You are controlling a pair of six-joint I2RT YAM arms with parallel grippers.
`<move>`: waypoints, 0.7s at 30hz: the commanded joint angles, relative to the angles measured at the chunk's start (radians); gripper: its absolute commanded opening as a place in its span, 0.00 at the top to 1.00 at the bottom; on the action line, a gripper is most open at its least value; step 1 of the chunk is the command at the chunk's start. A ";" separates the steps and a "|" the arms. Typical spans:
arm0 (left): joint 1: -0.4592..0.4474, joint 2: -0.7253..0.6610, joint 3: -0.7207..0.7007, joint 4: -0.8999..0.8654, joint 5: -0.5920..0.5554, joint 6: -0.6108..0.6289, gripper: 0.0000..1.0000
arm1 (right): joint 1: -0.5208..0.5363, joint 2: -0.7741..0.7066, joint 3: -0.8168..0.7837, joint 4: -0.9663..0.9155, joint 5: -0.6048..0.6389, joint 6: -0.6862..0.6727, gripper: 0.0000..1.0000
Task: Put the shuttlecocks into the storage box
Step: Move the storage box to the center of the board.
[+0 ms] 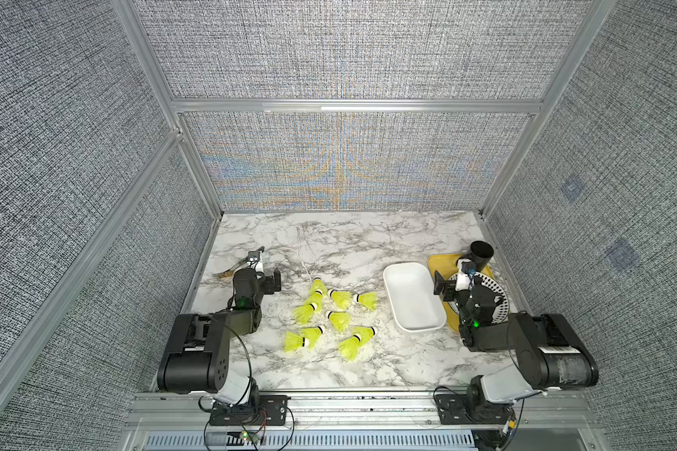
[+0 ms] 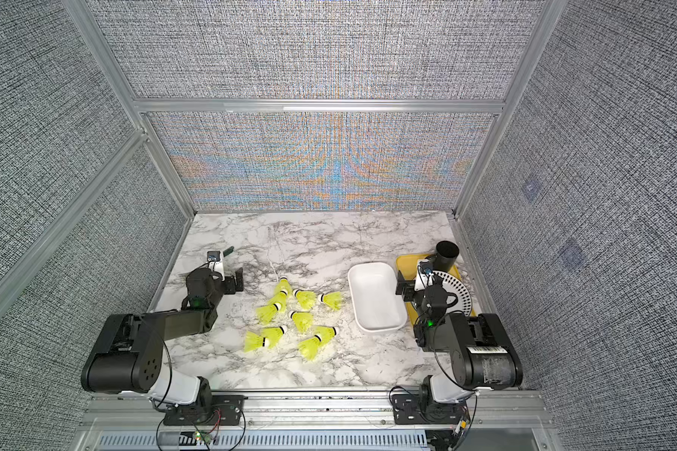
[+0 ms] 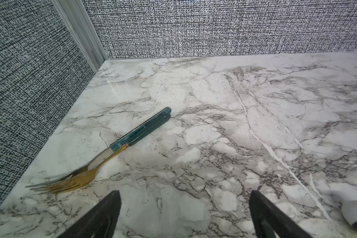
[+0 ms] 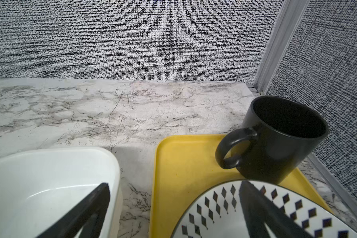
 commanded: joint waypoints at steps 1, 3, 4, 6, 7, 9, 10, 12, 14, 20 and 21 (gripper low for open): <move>0.001 -0.006 -0.005 0.027 0.003 0.006 0.01 | 0.000 -0.001 0.001 0.032 -0.002 0.002 0.01; 0.001 -0.007 -0.005 0.027 0.004 0.006 0.01 | 0.001 -0.002 0.001 0.032 -0.001 0.002 0.01; 0.001 -0.007 -0.005 0.027 0.003 0.006 0.01 | 0.000 -0.001 0.001 0.033 -0.002 0.002 0.01; 0.000 -0.007 -0.005 0.027 0.003 0.006 0.01 | 0.000 -0.001 0.002 0.032 -0.001 0.002 0.01; 0.001 -0.007 -0.005 0.027 0.003 0.006 0.01 | 0.000 -0.001 0.001 0.031 -0.001 0.002 0.01; 0.001 -0.006 -0.005 0.027 0.003 0.006 0.01 | 0.000 -0.002 0.002 0.032 -0.001 0.002 0.01; 0.001 -0.006 -0.005 0.028 0.003 0.006 0.01 | 0.001 -0.002 0.002 0.032 -0.002 0.002 0.01; 0.001 -0.005 -0.004 0.027 0.005 0.006 0.01 | 0.000 -0.001 0.001 0.032 -0.002 0.002 0.01; 0.001 -0.006 -0.005 0.027 0.004 0.006 0.01 | 0.001 -0.001 0.001 0.032 -0.002 0.002 0.01; 0.001 -0.012 -0.007 0.033 0.008 0.006 0.01 | 0.000 -0.013 0.006 0.019 -0.009 -0.001 0.01; 0.001 -0.021 0.009 0.002 0.022 0.014 0.00 | 0.001 -0.029 0.029 -0.035 -0.019 -0.009 0.01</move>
